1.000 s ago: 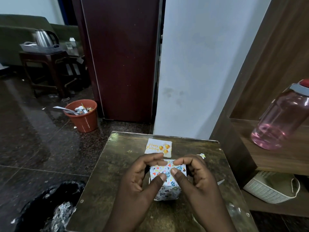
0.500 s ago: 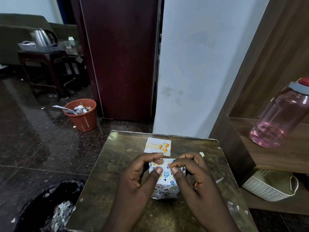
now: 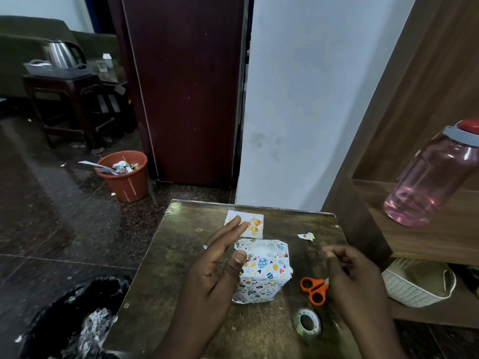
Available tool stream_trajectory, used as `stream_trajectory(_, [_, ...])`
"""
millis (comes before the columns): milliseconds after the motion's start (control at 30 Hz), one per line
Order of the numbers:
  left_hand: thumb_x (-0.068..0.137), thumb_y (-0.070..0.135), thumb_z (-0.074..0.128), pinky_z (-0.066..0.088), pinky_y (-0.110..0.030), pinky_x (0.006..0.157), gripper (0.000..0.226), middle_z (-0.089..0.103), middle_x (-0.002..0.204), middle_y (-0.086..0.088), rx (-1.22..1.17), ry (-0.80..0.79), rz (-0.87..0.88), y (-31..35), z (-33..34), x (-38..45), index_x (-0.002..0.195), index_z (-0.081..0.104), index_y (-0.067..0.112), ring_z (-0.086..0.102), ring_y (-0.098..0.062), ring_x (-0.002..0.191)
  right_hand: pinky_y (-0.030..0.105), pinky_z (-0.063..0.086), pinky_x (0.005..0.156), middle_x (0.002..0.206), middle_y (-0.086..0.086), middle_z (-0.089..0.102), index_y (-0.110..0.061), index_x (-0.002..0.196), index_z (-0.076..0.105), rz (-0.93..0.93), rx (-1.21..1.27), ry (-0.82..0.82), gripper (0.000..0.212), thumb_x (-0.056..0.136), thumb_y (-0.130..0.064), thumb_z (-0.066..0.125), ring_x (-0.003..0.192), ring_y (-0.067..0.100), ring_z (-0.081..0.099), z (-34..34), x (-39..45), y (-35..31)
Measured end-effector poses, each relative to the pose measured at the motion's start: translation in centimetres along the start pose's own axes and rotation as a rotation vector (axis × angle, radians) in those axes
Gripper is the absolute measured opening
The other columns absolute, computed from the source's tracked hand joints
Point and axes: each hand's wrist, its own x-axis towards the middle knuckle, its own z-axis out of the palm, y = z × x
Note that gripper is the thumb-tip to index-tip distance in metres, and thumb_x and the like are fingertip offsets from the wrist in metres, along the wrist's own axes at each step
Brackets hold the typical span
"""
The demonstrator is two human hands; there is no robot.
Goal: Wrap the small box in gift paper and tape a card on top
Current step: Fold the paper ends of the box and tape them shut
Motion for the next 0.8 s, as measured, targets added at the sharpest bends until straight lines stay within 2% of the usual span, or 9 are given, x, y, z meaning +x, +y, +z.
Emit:
stream_trajectory(100, [0.095, 0.048, 0.063, 0.035, -0.035, 0.116, 0.045, 0.052, 0.151, 0.023, 0.014, -0.025, -0.022, -0.2, 0.0, 0.0, 0.139, 0.062, 0.038, 0.043, -0.001, 0.144, 0.031, 0.046, 0.073, 0.089, -0.003, 0.069, -0.029, 0.078, 0.07, 0.125, -0.228, -0.105, 0.016, 0.09, -0.019, 0.073, 0.085, 0.013, 0.066, -1.2, 0.4, 1.6])
stream_trajectory(167, [0.094, 0.046, 0.067, 0.036, -0.037, 0.116, 0.045, 0.051, 0.151, 0.024, 0.029, -0.04, -0.021, -0.2, 0.1, -0.1, 0.139, 0.061, 0.041, 0.043, 0.0, 0.143, 0.035, 0.052, 0.075, 0.089, -0.001, 0.068, -0.029, 0.078, 0.069, 0.11, -0.323, -0.175, 0.013, 0.082, -0.026, 0.081, 0.083, 0.015, 0.068, -1.3, 0.4, 2.3])
stream_trajectory(300, [0.093, 0.053, 0.063, 0.039, -0.041, 0.116, 0.051, 0.05, 0.151, 0.024, 0.059, -0.02, -0.014, -0.2, 0.0, -0.3, 0.142, 0.057, 0.043, 0.044, -0.001, 0.143, 0.031, 0.045, 0.06, 0.062, -0.002, 0.066, -0.02, 0.073, 0.066, 0.176, -0.384, -0.307, 0.027, 0.075, -0.036, 0.087, 0.06, 0.007, 0.061, -1.3, -0.3, 0.7])
stream_trajectory(333, [0.092, 0.054, 0.062, 0.04, -0.043, 0.116, 0.052, 0.05, 0.152, 0.023, 0.048, -0.011, -0.02, -0.2, 0.0, -0.2, 0.142, 0.057, 0.043, 0.045, -0.002, 0.143, 0.031, 0.045, 0.06, 0.061, -0.002, 0.067, -0.019, 0.074, 0.064, 0.18, -0.42, -0.348, 0.034, 0.072, -0.041, 0.089, 0.06, 0.007, 0.061, -1.4, -0.6, 0.1])
stream_trajectory(467, [0.094, 0.05, 0.062, 0.042, -0.052, 0.114, 0.048, 0.054, 0.151, 0.015, 0.006, 0.037, -0.006, -0.2, 0.0, -0.1, 0.141, 0.059, 0.04, 0.05, -0.013, 0.141, 0.023, 0.037, 0.059, 0.085, -0.009, 0.06, -0.023, 0.085, 0.049, 0.222, -0.634, -0.565, 0.055, 0.063, -0.048, 0.092, 0.078, 0.008, 0.054, -1.3, -2.0, -2.2])
stream_trajectory(567, [0.097, 0.042, 0.062, 0.042, -0.044, 0.115, 0.043, 0.057, 0.147, 0.014, 0.065, 0.115, 0.037, 0.1, 0.1, -0.2, 0.139, 0.061, 0.034, 0.051, -0.012, 0.14, 0.026, 0.039, 0.068, 0.105, -0.007, 0.059, -0.03, 0.098, 0.039, 0.191, -0.768, -0.658, 0.052, 0.073, -0.042, 0.083, 0.104, 0.016, 0.06, -0.2, -2.9, -2.9])
stream_trajectory(667, [0.096, 0.04, 0.058, 0.043, -0.034, 0.113, 0.041, 0.059, 0.142, 0.014, 0.119, 0.197, 0.094, 0.4, 0.2, -0.4, 0.136, 0.062, 0.031, 0.052, -0.013, 0.138, 0.024, 0.043, 0.08, 0.116, -0.005, 0.06, -0.03, 0.106, 0.044, 0.159, -0.775, -0.64, 0.037, 0.083, -0.032, 0.072, 0.116, 0.017, 0.061, 0.0, -3.1, -2.8])
stream_trajectory(733, [0.096, 0.038, 0.057, 0.045, -0.04, 0.111, 0.039, 0.06, 0.139, 0.01, 0.134, 0.244, 0.111, 0.5, 0.1, -0.4, 0.134, 0.064, 0.031, 0.054, -0.019, 0.135, 0.03, 0.053, 0.08, 0.104, -0.005, 0.064, -0.025, 0.102, 0.05, 0.174, -0.633, -0.643, 0.038, 0.077, -0.032, 0.078, 0.102, 0.018, 0.066, -0.3, -2.7, -2.2])
stream_trajectory(800, [0.097, 0.036, 0.057, 0.046, -0.046, 0.108, 0.035, 0.061, 0.135, 0.007, 0.15, 0.286, 0.131, 0.5, -0.1, -0.4, 0.13, 0.065, 0.031, 0.056, -0.024, 0.131, 0.04, 0.06, 0.076, 0.091, -0.002, 0.067, -0.028, 0.101, 0.056, 0.181, -0.372, -0.622, 0.046, 0.068, -0.029, 0.089, 0.083, 0.016, 0.07, -0.7, -2.2, -1.9])
